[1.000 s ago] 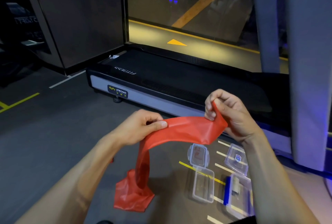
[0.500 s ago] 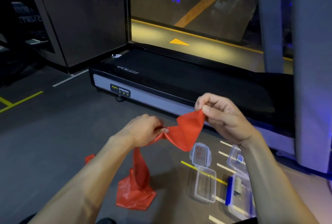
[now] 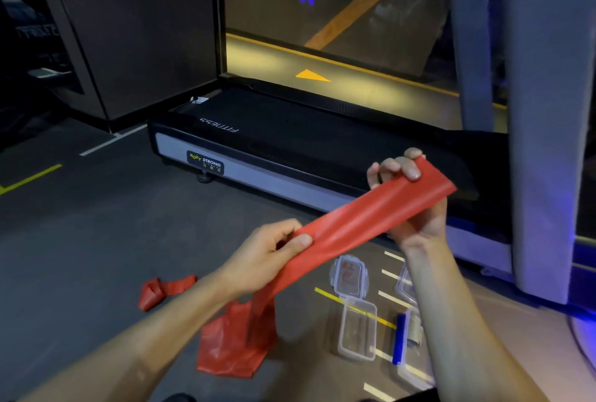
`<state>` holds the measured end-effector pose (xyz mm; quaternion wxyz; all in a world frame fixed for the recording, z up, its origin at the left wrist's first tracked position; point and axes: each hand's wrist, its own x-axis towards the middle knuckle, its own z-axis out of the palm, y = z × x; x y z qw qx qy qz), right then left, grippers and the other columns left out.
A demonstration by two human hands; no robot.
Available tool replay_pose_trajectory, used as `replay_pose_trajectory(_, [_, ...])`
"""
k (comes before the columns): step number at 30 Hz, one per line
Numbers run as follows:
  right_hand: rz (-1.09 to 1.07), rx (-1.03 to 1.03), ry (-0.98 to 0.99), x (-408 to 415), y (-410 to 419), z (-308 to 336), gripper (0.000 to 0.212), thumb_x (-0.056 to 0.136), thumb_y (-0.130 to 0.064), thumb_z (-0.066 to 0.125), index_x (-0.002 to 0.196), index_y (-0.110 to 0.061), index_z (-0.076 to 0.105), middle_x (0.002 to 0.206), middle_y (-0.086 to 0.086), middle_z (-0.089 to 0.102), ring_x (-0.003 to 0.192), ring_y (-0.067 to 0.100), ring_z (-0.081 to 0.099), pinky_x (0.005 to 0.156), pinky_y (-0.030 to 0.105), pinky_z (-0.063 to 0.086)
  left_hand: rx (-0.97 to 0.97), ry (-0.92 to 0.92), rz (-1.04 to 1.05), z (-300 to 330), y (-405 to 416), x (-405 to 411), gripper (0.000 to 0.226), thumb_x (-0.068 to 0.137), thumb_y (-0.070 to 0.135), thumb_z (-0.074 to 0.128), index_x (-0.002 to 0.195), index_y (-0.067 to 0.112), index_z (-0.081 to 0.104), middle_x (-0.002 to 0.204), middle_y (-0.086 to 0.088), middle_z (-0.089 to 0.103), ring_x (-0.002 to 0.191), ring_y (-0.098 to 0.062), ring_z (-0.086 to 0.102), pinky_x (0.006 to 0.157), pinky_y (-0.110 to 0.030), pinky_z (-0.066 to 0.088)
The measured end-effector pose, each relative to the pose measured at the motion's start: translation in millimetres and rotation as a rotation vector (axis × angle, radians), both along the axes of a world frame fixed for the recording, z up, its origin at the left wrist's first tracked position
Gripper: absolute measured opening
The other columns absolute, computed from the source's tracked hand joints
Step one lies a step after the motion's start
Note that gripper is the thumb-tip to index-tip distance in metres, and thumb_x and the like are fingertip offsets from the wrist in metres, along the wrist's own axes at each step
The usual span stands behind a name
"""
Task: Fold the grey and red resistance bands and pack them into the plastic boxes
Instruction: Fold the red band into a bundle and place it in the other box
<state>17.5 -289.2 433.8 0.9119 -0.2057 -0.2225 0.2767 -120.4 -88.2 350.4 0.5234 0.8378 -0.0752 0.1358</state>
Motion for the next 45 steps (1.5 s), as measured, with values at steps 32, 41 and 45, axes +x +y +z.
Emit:
replay_pose_trajectory(32, [-0.142,-1.130,-1.198,-37,41,-12,0.006,0.097,-0.013,0.068,0.094,-0.018,0.069,0.080,-0.001,0.069,0.075,0.013,0.063,0.076,0.033,0.052,0.525,0.215,-0.078,47,58,-1,0.028,0.097,0.046,0.064,0.078,0.026,0.066,0.070,0.009,0.063,0.067,-0.006,0.057,0.069,-0.032,0.047])
replay_pose_trajectory(41, [-0.210,-1.096,-1.082,-19,21,-4,0.009,0.098,-0.004,0.065,0.093,-0.012,0.066,0.084,0.014,0.068,0.074,0.010,0.058,0.069,0.022,0.046,0.520,0.220,0.001,47,84,-11,0.033,0.099,0.045,0.061,0.071,0.027,0.063,0.066,0.013,0.061,0.065,-0.005,0.055,0.068,-0.024,0.046])
replay_pose_trajectory(45, [-0.213,-1.152,-1.134,-18,18,-6,0.011,0.098,-0.006,0.066,0.093,-0.016,0.068,0.083,0.002,0.067,0.076,0.008,0.059,0.073,0.028,0.047,0.503,0.239,0.010,46,86,-10,0.031,0.099,0.046,0.061,0.075,0.027,0.066,0.069,0.011,0.064,0.068,-0.006,0.058,0.069,-0.024,0.047])
